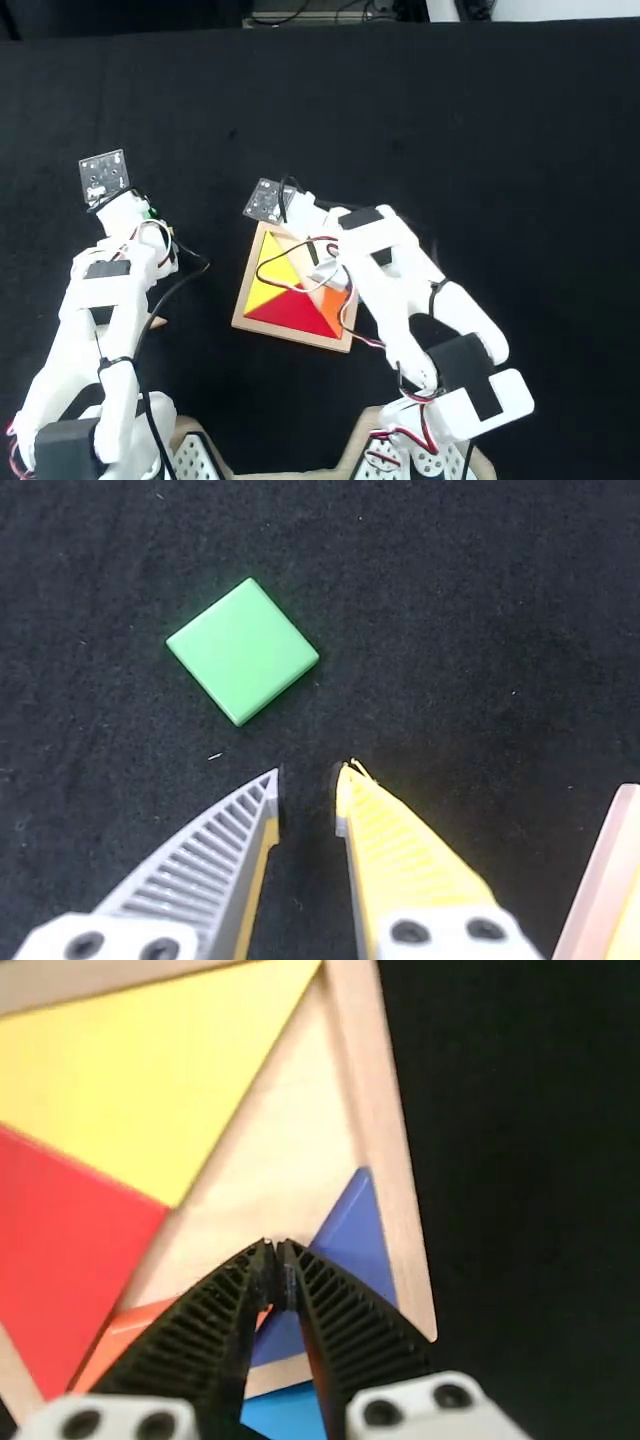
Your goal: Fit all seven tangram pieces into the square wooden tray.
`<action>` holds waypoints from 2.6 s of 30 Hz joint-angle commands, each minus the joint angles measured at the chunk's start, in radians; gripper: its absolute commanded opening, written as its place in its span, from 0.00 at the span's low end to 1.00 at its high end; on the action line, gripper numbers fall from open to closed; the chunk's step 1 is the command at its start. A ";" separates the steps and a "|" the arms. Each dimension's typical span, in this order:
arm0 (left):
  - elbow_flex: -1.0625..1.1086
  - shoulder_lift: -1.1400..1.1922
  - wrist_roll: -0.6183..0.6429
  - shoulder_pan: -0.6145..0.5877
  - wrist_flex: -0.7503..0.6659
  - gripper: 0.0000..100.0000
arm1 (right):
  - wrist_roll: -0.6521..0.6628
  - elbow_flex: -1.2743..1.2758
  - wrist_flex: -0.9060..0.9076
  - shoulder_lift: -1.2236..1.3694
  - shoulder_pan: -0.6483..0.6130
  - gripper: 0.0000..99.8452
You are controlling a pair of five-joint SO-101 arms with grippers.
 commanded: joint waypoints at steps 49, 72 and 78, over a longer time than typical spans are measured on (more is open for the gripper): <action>-0.013 -0.002 -0.005 0.008 -0.021 0.11 | -0.184 0.093 0.046 -0.107 0.218 0.01; -0.019 -0.002 -0.005 0.012 -0.021 0.11 | -0.189 -0.061 0.106 -0.038 0.147 0.01; -0.019 -0.002 -0.005 0.013 -0.021 0.11 | -0.207 0.035 0.080 -0.272 0.084 0.01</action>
